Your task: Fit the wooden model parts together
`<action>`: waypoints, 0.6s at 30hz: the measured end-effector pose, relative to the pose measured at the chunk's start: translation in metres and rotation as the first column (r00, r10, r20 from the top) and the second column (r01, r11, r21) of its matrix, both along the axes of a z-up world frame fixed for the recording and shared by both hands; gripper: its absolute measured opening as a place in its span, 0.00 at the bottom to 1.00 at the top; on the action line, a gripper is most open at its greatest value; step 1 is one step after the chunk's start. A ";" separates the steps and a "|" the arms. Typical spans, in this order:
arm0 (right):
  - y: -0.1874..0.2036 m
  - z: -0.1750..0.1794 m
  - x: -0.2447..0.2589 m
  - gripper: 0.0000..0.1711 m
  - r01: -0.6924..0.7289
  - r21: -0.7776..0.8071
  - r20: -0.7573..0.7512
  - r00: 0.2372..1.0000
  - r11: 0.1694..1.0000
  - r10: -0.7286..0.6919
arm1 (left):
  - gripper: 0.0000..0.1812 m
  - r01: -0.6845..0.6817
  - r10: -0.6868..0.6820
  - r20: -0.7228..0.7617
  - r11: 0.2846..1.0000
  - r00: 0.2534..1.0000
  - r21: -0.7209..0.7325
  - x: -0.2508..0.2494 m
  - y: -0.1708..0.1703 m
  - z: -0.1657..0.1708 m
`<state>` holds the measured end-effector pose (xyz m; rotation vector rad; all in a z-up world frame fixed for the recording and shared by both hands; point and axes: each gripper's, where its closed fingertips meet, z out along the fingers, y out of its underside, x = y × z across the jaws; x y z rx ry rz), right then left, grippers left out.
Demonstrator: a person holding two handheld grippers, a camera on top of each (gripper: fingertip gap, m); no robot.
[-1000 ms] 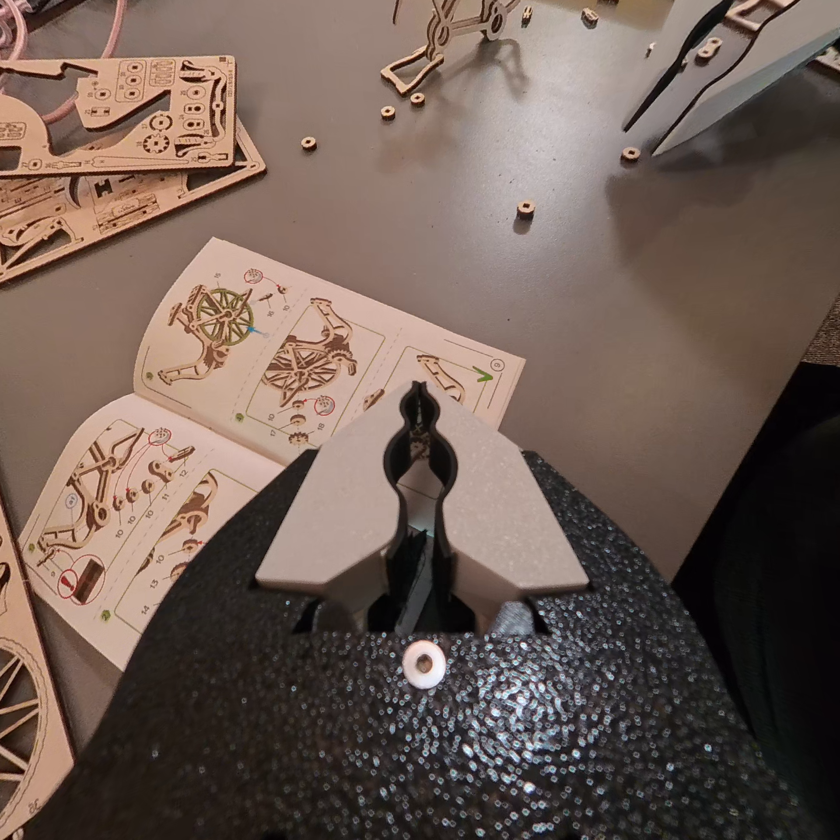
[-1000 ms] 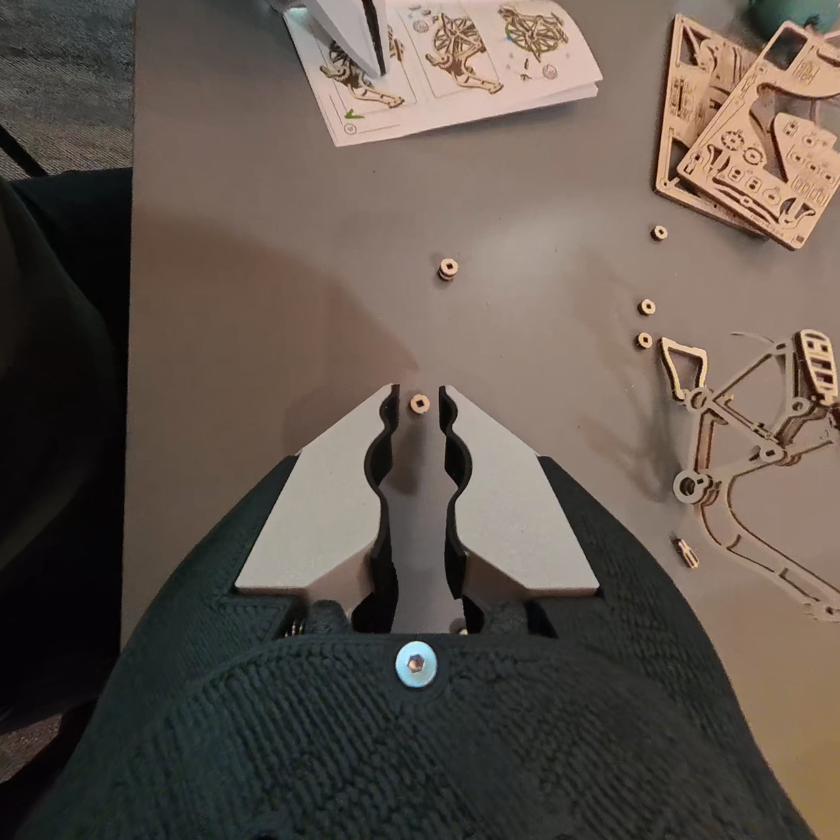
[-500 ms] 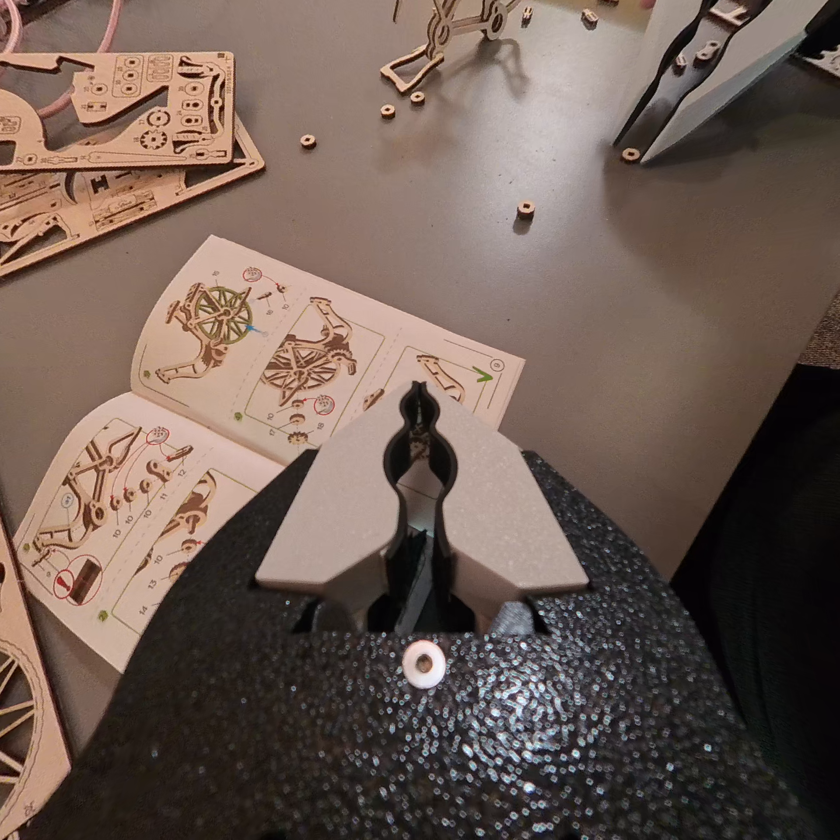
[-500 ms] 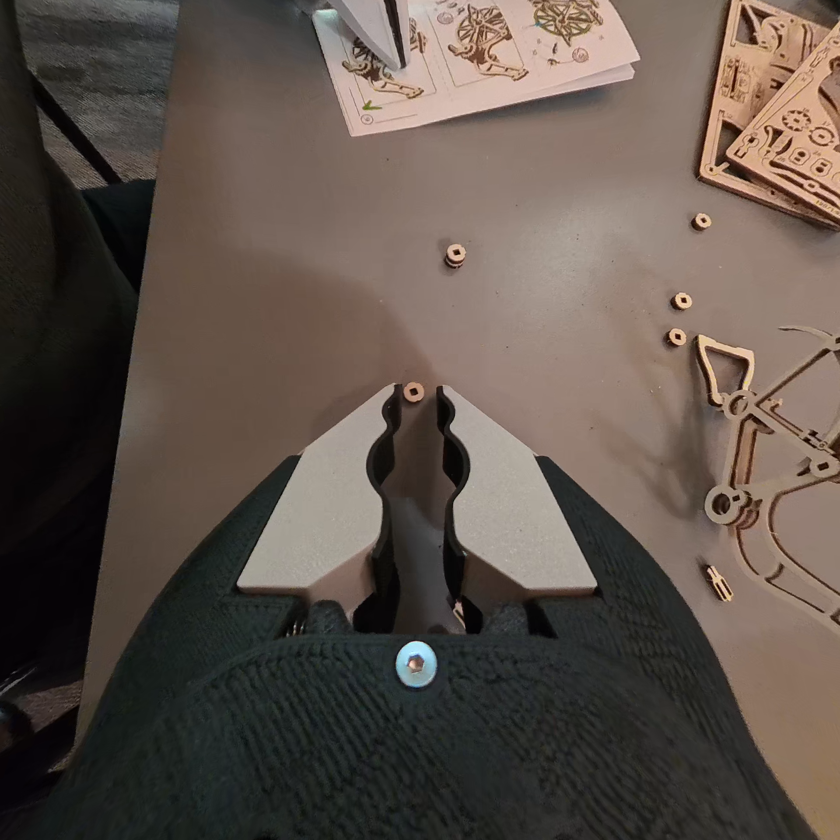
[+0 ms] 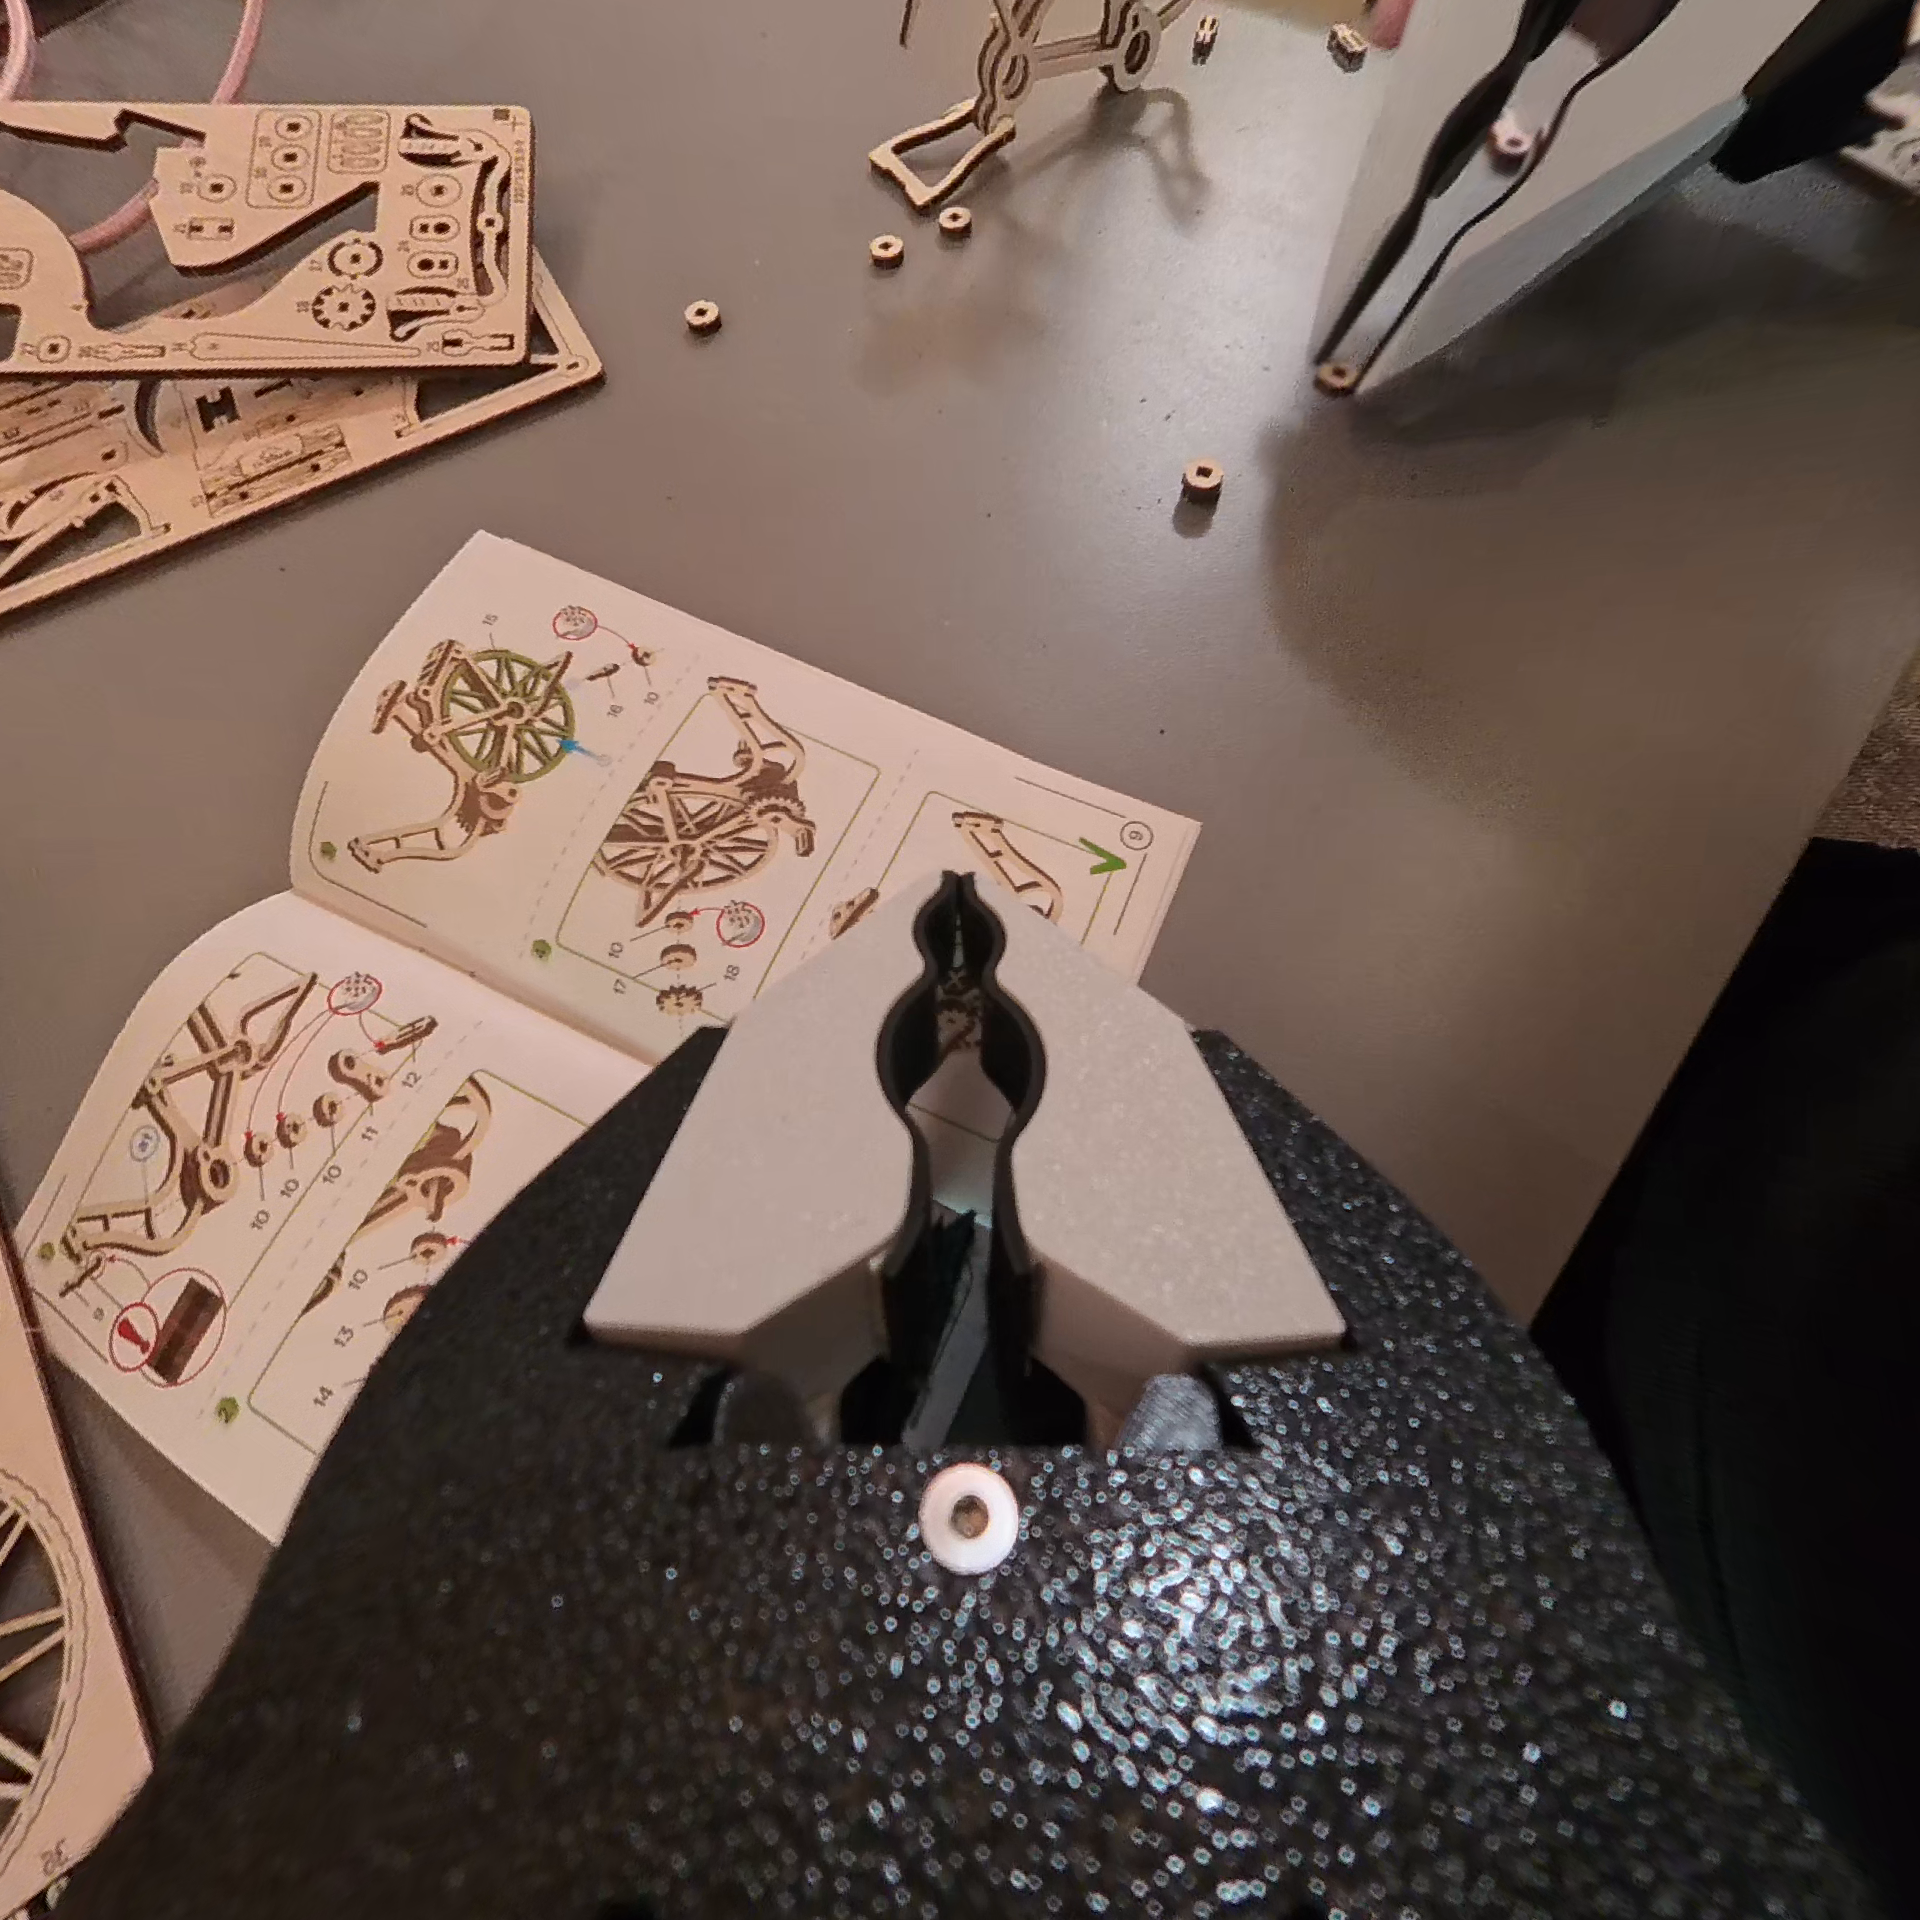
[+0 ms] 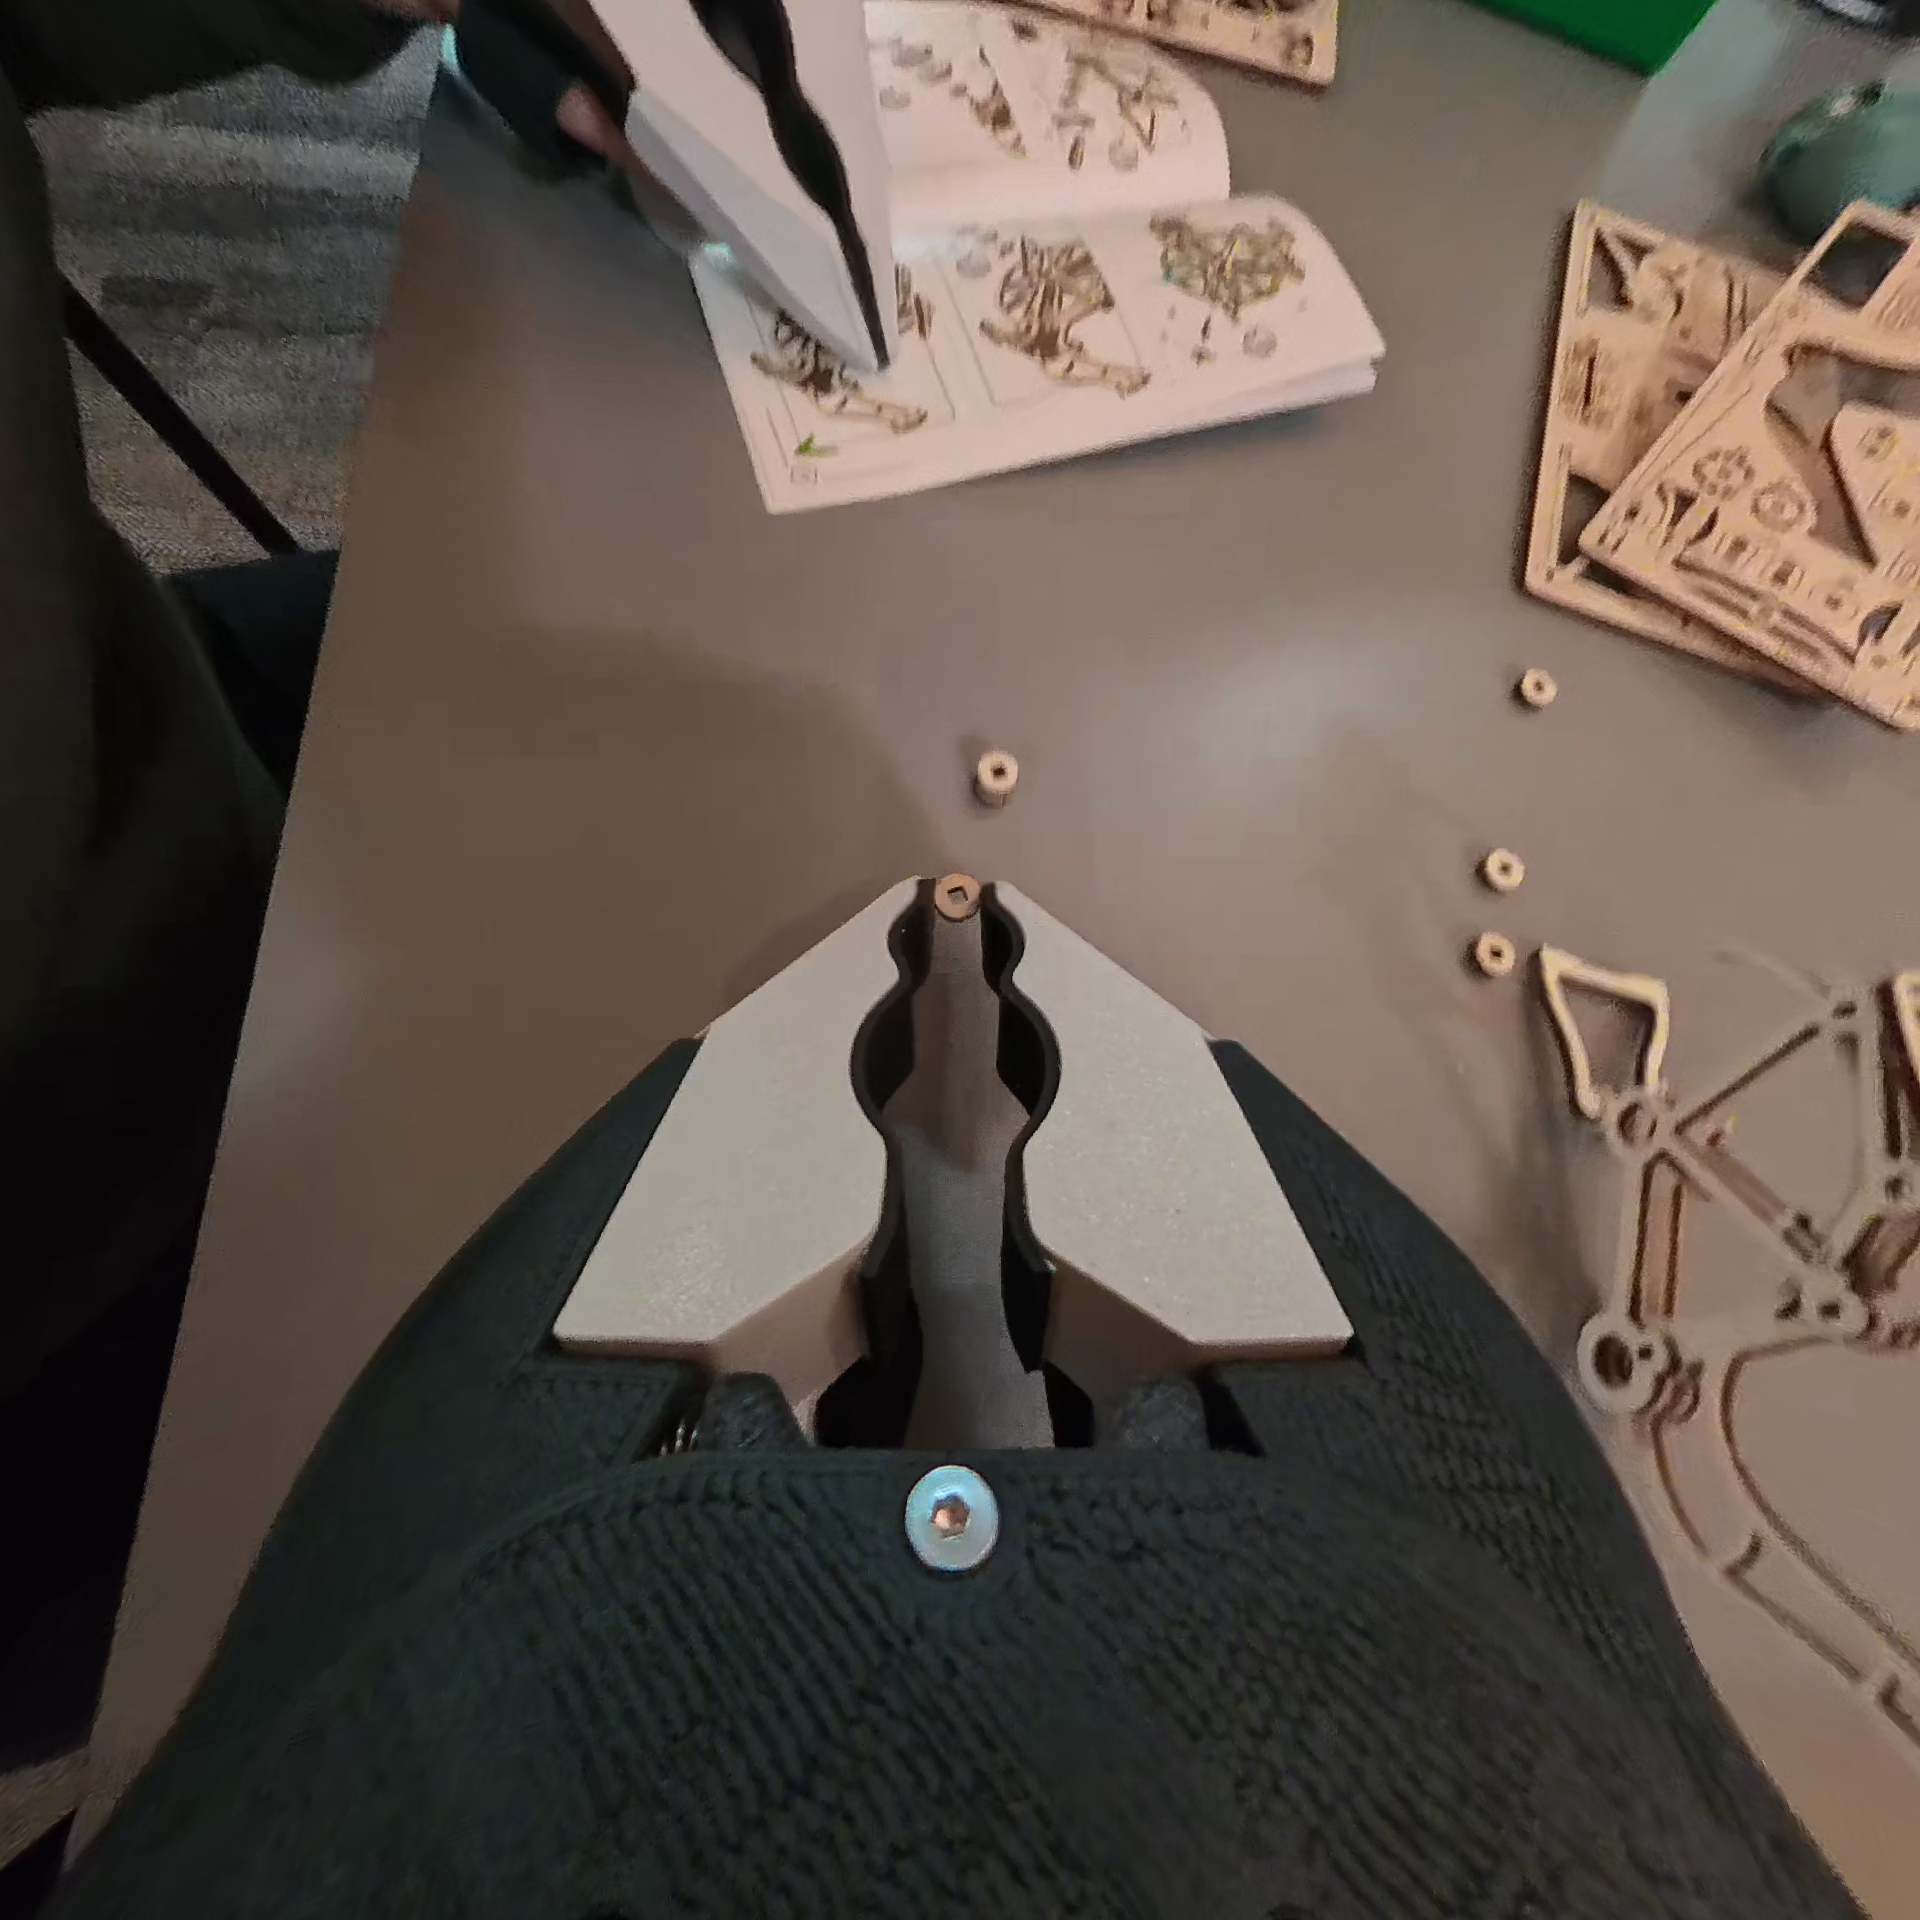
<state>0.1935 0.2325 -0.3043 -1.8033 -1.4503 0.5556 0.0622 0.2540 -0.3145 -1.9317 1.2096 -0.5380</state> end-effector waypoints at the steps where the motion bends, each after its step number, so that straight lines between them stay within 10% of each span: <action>1: 0.003 0.002 -0.005 0.04 -0.006 0.012 -0.009 1.000 1.000 0.006 | 0.00 0.000 0.000 0.000 1.000 1.000 0.001 0.000 0.000 0.000; 18: 0.019 -0.003 -0.028 0.04 -0.049 0.013 0.033 0.998 0.999 0.049 | 0.00 0.000 0.000 0.000 1.000 1.000 0.001 0.000 0.000 0.000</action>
